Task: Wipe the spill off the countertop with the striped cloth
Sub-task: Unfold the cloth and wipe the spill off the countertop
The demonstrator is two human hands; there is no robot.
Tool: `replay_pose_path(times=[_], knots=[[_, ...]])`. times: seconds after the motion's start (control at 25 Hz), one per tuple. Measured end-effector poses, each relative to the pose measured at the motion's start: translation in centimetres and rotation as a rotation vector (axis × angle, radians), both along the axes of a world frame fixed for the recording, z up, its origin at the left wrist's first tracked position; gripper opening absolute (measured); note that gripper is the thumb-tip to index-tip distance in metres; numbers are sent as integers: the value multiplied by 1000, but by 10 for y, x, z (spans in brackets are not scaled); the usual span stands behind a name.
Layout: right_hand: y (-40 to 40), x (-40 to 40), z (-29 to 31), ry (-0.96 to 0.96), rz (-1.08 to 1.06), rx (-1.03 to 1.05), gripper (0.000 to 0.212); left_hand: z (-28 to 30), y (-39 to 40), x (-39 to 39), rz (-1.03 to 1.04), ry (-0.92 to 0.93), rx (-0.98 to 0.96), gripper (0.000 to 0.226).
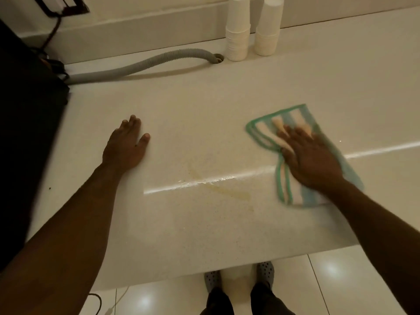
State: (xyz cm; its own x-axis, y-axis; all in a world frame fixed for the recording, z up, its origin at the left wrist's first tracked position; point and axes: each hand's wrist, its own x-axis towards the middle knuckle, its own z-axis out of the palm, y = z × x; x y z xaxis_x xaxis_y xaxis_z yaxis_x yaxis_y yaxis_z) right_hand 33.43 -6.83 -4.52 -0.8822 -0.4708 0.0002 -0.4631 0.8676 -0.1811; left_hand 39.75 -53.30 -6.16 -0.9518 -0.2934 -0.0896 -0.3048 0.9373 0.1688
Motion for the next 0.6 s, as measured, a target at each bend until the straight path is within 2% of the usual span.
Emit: replay_pose_path(times=[0.12, 0.32, 0.48, 0.6], knots=[[-51, -35, 2, -29, -105, -4, 53, -4, -11, 11, 14, -4, -5, 61], [-143, 24, 2, -45, 161, 5, 53, -6, -9, 11, 4, 30, -28, 61], [-97, 86, 0, -57, 408, 37, 53, -3, -10, 12, 22, 20, -20, 62], [-54, 58, -2, -21, 265, 12, 53, -4, -7, 13, 20, 20, -33, 63]])
